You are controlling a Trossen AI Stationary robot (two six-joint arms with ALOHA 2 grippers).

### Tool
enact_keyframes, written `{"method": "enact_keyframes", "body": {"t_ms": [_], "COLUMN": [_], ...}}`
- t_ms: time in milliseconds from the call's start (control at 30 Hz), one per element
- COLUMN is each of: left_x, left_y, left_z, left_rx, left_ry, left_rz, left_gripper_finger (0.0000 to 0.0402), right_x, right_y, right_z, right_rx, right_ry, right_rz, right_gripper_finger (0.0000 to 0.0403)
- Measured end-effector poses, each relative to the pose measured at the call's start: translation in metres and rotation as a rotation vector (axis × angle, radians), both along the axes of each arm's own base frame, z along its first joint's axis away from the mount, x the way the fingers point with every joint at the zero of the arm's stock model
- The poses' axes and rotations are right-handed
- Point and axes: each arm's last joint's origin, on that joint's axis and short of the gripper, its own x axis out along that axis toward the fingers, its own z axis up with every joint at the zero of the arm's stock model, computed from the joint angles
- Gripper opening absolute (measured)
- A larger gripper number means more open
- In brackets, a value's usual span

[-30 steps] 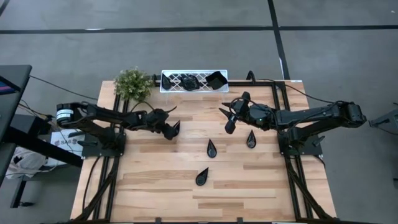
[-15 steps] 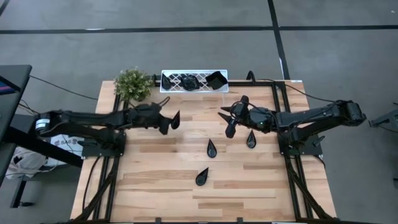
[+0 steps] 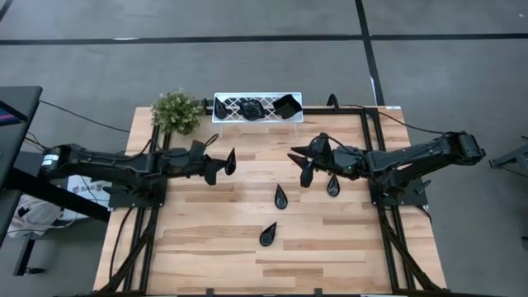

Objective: Pick & Place Mini shaped plates
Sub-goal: Stack the drop shaped plate on the top of the drop shaped plate on the shelf

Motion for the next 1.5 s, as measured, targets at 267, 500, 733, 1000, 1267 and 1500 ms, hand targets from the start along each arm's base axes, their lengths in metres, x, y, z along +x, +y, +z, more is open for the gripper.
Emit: {"method": "enact_keyframes", "body": {"t_ms": [267, 500, 733, 1000, 1267, 1500], "left_x": [-0.001, 0.008, 0.025, 0.053, 0.044, 0.031], "left_y": [-0.005, 0.010, 0.040, 0.079, 0.114, 0.134], "left_z": [0.003, 0.028, 0.054, 0.050, 0.040, 0.037], "left_rx": [0.037, 0.062, 0.132, 0.147, 0.137, 0.110], "left_ry": [-0.035, -0.114, -0.127, 0.048, 0.151, 0.203], "left_rz": [0.148, 0.288, 0.409, 0.481, 0.608, 0.640], "left_gripper_finger": [0.0004, 0.0004, 0.0004, 0.0004, 0.0004, 0.0004], "right_x": [0.000, 0.000, 0.001, 0.001, -0.001, -0.001], "right_y": [0.014, 0.011, -0.008, -0.026, -0.035, -0.037], "right_z": [0.012, 0.012, 0.011, 0.010, 0.003, 0.002], "right_rx": [0.083, -0.145, -0.290, -0.368, -0.369, -0.432], "right_ry": [-0.158, -0.067, 0.012, 0.076, 0.161, 0.207], "right_rz": [0.055, 0.058, -0.005, -0.069, -0.093, -0.088], "right_gripper_finger": [0.0120, 0.0120, 0.0120, 0.0120, 0.0120, 0.0120]}}
